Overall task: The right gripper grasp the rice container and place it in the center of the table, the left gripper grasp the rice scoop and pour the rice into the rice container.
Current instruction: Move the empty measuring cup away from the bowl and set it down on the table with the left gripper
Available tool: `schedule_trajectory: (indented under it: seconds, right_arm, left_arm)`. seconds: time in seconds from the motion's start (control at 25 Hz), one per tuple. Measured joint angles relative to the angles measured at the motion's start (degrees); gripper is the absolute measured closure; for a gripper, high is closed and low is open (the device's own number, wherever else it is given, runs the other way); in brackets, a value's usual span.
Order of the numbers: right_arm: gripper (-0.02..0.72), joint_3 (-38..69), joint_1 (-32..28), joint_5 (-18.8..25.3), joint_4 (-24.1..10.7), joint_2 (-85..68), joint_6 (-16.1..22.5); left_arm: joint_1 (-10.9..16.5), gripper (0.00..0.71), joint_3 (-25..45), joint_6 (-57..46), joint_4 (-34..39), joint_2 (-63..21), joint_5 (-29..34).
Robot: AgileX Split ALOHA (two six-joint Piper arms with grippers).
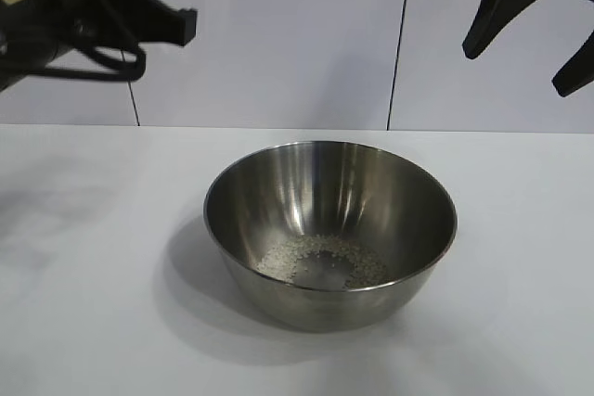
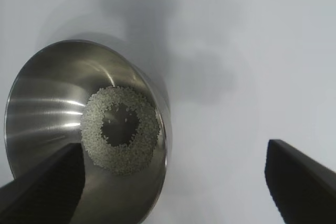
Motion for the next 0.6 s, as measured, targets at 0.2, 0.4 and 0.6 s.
schedule_trajectory:
  seconds: [0.2, 0.4, 0.6]
  right_arm:
    - [0.064, 0.0, 0.0, 0.0, 0.0, 0.0, 0.0]
    - [0.064, 0.0, 0.0, 0.0, 0.0, 0.0, -0.06]
    - [0.064, 0.0, 0.0, 0.0, 0.0, 0.0, -0.06]
  left_arm:
    - [0.06, 0.704, 6.27, -2.06, -1.29, -0.04, 0.0]
    - [0.27, 0.704, 8.89, -5.88, -2.33, 1.97, -0.17]
    - [2.99, 0.704, 8.96, -7.83, -1.14, 6.55, -0.17]
